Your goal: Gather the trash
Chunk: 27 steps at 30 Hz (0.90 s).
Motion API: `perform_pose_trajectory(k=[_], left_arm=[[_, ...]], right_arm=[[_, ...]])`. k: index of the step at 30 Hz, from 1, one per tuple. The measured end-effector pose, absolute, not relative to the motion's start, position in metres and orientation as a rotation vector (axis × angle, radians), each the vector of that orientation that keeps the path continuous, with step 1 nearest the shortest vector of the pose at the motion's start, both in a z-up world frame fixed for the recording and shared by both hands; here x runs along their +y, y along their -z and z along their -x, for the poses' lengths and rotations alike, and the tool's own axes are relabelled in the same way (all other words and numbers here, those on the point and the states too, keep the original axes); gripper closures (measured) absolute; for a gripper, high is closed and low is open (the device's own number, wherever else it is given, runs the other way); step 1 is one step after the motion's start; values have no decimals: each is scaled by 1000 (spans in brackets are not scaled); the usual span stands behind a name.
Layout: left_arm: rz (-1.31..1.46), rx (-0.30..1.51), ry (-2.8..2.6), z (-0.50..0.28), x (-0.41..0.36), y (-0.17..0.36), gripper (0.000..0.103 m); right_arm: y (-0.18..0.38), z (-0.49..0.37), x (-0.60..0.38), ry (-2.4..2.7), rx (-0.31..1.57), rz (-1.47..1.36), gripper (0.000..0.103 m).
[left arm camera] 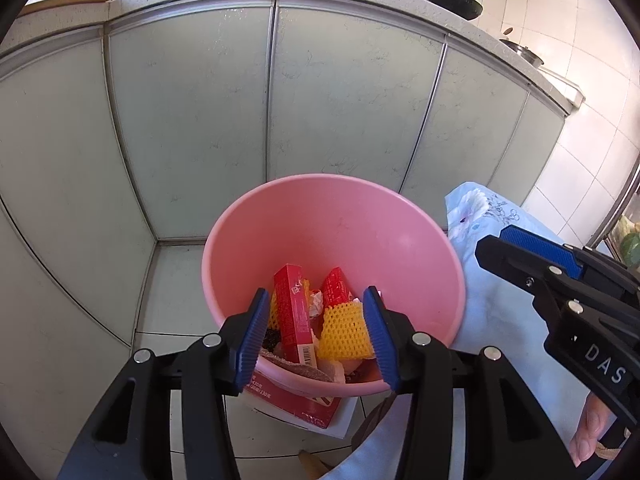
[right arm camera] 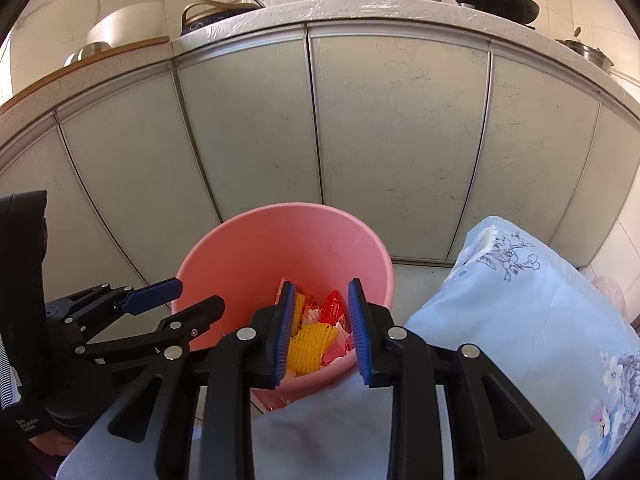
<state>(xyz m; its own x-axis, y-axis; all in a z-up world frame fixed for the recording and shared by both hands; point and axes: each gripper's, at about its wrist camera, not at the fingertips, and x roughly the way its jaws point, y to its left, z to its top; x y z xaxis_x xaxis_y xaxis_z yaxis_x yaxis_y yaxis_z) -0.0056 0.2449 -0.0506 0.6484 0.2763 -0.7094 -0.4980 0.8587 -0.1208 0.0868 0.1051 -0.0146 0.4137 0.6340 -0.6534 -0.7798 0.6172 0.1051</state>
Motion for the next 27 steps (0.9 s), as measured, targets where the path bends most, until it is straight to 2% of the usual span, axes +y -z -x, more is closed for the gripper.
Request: perform_pose_trajectory(k=[4,13,16,27], left_arm=[[298,728,-451,11,237,40,55],[265,690,-470,27,222,15,55],[263,675,-470,32,216,6,55],[222,621,-458,52,185,-19,55]], right_arm=[[9,-80,95,-901,701,208,69],[-1,-58,71,-879,667,194,66],[-4,-53,63,-869,669,180,59],[-13,-27,34,-848,627,178,58]])
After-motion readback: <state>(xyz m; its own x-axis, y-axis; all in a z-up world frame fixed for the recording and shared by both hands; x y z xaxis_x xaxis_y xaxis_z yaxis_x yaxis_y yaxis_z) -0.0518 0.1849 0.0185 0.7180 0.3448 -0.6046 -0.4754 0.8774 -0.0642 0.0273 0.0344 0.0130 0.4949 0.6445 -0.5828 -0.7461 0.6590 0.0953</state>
